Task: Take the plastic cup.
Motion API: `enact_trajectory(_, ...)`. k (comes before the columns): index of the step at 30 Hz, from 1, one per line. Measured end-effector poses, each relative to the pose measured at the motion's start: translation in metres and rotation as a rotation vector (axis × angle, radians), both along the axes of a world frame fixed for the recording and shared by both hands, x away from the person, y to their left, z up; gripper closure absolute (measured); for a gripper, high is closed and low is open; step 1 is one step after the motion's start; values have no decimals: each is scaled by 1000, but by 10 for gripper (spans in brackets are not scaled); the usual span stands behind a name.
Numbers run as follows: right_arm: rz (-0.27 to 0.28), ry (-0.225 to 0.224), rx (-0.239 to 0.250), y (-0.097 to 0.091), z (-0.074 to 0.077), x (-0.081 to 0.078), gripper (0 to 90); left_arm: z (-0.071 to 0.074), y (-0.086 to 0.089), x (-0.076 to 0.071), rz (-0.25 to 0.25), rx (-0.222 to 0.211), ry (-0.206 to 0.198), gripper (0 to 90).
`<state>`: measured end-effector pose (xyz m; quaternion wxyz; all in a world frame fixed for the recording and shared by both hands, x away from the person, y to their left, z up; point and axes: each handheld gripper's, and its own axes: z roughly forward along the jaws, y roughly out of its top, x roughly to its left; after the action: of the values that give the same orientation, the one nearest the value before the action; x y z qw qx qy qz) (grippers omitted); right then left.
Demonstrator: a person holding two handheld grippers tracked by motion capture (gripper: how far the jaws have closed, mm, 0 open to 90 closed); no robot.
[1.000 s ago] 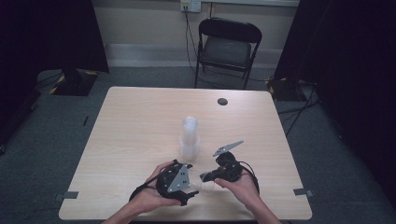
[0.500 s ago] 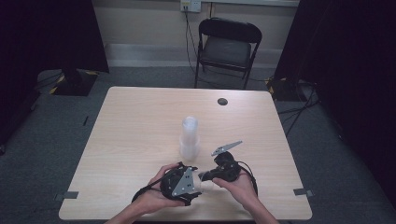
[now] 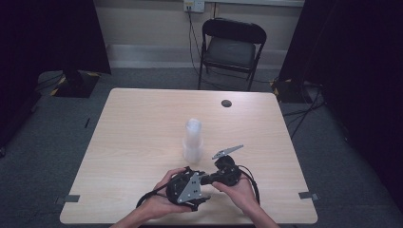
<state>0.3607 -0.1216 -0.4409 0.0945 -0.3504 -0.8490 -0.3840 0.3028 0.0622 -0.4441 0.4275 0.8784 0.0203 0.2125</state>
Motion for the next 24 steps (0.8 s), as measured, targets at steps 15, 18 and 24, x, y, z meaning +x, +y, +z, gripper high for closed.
enact_trajectory(15, -9, 4, -5, 1, -3, 0, 885, 0, 1, -2, 7, -27, -1, 275)
enact_trajectory(18, -23, -10, 7, 0, -2, 0, 852, 1, 3, 0, 24, -57, -9, 281)
enact_trajectory(24, -45, -32, 47, -2, -1, 0, 776, 1, 5, 2, 45, -80, -6, 295)
